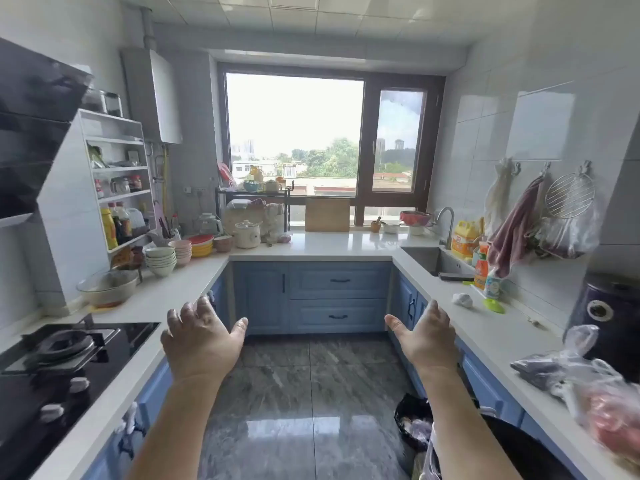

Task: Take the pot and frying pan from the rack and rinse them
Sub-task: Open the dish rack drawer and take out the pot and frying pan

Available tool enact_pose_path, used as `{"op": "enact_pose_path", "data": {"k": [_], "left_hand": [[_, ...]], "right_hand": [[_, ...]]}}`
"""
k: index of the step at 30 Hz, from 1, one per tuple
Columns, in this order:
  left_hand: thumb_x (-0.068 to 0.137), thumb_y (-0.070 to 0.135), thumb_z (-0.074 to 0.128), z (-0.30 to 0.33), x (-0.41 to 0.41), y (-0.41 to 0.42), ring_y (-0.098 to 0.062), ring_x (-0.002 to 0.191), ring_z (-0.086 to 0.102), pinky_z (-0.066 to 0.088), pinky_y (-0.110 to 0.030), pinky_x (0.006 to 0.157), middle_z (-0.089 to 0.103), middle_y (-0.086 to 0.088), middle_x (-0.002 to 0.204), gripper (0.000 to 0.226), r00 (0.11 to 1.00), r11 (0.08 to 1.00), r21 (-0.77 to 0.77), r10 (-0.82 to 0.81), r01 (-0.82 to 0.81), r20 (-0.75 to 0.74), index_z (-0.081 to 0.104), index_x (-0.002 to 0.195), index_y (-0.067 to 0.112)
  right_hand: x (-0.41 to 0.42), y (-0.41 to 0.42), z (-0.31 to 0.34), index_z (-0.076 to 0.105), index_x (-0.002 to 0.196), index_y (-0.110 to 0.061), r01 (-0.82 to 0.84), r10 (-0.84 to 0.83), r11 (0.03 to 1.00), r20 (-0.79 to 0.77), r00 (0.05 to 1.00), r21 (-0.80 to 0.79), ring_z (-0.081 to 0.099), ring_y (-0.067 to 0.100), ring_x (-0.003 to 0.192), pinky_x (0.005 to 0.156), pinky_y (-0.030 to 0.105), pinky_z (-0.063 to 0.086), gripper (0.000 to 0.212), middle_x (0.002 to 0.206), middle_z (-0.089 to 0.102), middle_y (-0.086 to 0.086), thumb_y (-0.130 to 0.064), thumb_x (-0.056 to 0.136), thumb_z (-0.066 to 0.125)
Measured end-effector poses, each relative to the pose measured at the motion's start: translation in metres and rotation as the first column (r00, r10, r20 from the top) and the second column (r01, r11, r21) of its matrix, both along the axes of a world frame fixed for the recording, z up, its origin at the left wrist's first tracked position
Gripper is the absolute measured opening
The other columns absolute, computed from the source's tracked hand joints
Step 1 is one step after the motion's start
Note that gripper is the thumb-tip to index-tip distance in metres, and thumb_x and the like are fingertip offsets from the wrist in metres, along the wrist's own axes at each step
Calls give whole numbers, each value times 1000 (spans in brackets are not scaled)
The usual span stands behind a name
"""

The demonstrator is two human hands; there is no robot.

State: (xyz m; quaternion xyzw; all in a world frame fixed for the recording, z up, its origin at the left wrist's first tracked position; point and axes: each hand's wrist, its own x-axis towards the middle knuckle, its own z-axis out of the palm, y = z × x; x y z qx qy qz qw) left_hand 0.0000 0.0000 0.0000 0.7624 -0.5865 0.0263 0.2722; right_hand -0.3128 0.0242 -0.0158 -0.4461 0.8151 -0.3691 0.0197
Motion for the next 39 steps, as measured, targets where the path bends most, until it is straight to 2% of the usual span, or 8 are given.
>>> {"op": "enact_pose_path", "data": {"k": [10, 16, 23, 29, 39], "left_hand": [[87, 61, 52, -29, -7, -85, -36, 140, 28, 27, -45, 114, 39, -16, 149, 84, 1000, 1000, 26, 3, -4, 22, 31, 147, 6], [87, 59, 55, -39, -8, -183, -37, 140, 29, 27, -46, 114, 38, -18, 149, 84, 1000, 1000, 7, -20, 20, -5, 31, 146, 4], [84, 58, 58, -39, 3, -310, -38, 133, 36, 34, -49, 108, 49, -18, 138, 73, 999, 999, 16, -28, 28, 16, 46, 134, 5], [88, 62, 49, -48, -9, -399, -33, 144, 22, 23, -43, 117, 32, -14, 154, 83, 998, 998, 29, -58, 57, 26, 27, 149, 10], [89, 63, 46, -59, -82, -566, -31, 146, 16, 19, -43, 118, 26, -11, 156, 84, 999, 998, 51, -45, 44, 4, 20, 152, 12]], "right_hand": [[-6, -81, -25, 21, 152, -4, 4, -4, 999, -19, 1000, 40, 36, 35, 138, 106, 48, 37, 101, 153, 34, 16, -63, 81, 63], [-1, -170, -33, 20, 152, -6, 37, -37, 999, -2, 999, 21, 34, 34, 140, 109, 48, 35, 101, 154, 33, 15, -62, 81, 65], [10, -285, -27, 20, 152, -6, 83, -83, 997, 28, 996, -4, 36, 35, 139, 105, 51, 39, 101, 153, 34, 15, -61, 80, 66], [1, -366, -35, 20, 152, -5, 104, -105, 994, 32, 994, 20, 34, 35, 139, 103, 53, 40, 100, 153, 34, 15, -59, 82, 66], [-74, -536, -60, 19, 153, -3, 78, -79, 997, 68, 995, 13, 35, 34, 140, 107, 48, 38, 102, 154, 33, 17, -60, 82, 65]]}}
